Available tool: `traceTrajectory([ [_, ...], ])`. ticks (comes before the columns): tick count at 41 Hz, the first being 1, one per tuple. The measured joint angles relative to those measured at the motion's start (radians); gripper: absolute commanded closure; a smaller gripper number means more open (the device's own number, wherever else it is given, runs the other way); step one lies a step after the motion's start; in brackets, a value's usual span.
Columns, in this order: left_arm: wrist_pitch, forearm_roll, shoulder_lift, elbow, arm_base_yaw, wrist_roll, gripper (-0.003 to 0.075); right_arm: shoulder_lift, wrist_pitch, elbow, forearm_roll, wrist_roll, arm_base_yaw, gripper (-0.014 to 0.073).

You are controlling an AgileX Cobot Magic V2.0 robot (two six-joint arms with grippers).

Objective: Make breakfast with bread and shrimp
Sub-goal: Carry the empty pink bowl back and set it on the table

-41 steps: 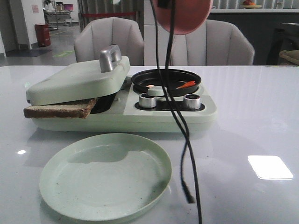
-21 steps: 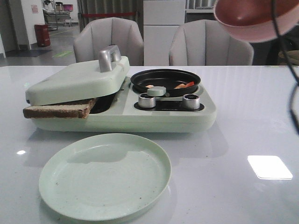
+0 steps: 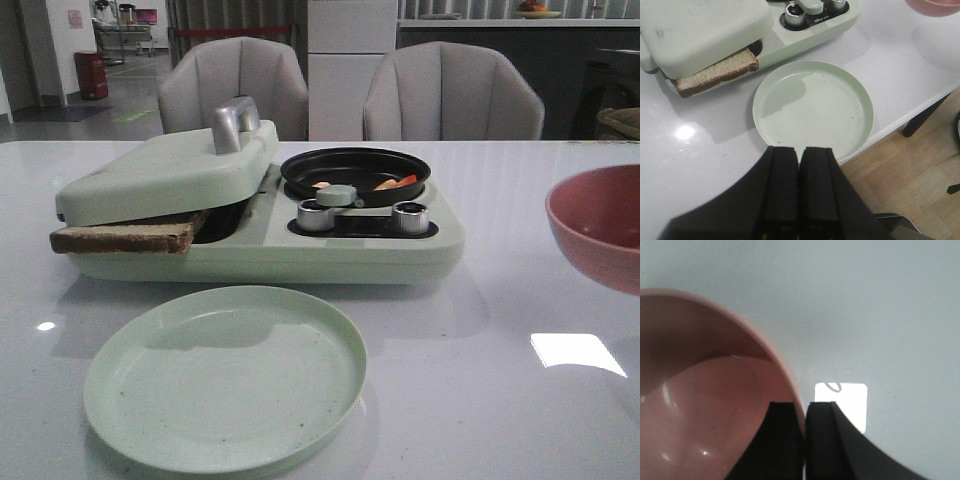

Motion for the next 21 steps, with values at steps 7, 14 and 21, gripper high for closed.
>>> traceTrajectory([
  [7,0.0,0.0,0.0,0.0,0.0,0.0,0.0619,0.0,-0.159,0.105,0.012,-0.002,-0.007,0.0548],
  [14,0.0,0.0,0.0,0.0,0.0,0.0,0.0619,0.023,-0.232,0.118,0.025,-0.002,-0.007,0.0509],
  [21,0.0,0.0,0.0,0.0,0.0,0.0,0.0619,0.098,-0.25,0.118,0.034,-0.002,-0.007,0.0312],
])
